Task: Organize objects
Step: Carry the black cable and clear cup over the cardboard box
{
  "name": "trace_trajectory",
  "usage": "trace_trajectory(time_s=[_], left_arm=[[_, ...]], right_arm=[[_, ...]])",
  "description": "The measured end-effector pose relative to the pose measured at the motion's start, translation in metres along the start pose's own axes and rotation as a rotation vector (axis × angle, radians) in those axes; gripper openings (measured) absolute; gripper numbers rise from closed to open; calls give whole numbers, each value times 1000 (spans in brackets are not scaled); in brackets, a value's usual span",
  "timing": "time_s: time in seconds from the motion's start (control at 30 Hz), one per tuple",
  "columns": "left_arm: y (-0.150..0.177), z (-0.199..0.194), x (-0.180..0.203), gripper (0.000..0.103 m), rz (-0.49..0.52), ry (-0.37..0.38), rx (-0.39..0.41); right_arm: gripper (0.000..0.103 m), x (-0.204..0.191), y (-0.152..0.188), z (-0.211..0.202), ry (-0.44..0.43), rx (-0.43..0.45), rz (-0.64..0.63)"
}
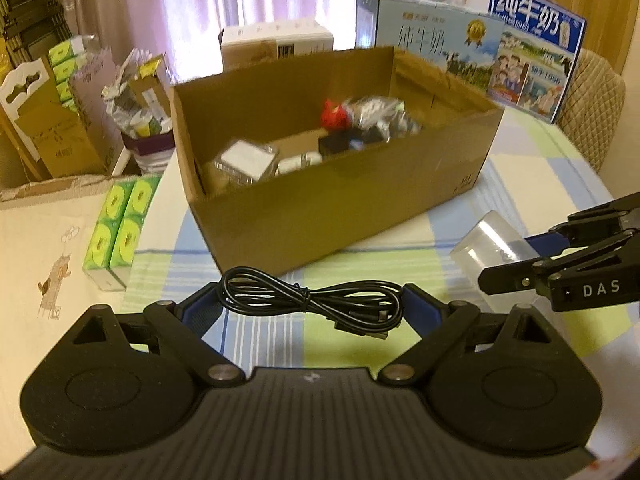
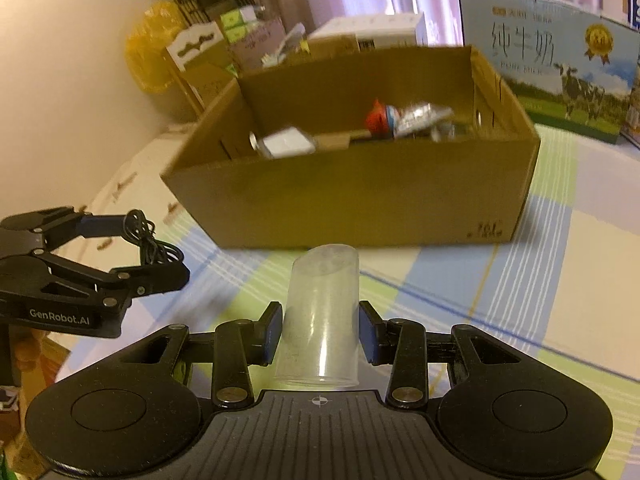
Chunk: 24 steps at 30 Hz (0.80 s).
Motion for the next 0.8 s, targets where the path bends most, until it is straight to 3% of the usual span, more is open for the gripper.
trace_trajectory(time_s=[0.37,0.8], left_arm=[[-55,-16,2,93,30,20,92],[-107,6,-7,93,52,4,135]], right_arm=[[37,3,-61,-14,-44,99,22],[37,11,-117,5,-39,152,27]])
Point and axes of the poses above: each gripper's, at about its wrist camera, not at the fingertips, and z roughly the way its jaws point, x to its right, y to its underside, the point moved 10 cm from there along z, roughly the way its jaws point, and after that the axes turned 4 degrees about -z, right-handed, at the moved point
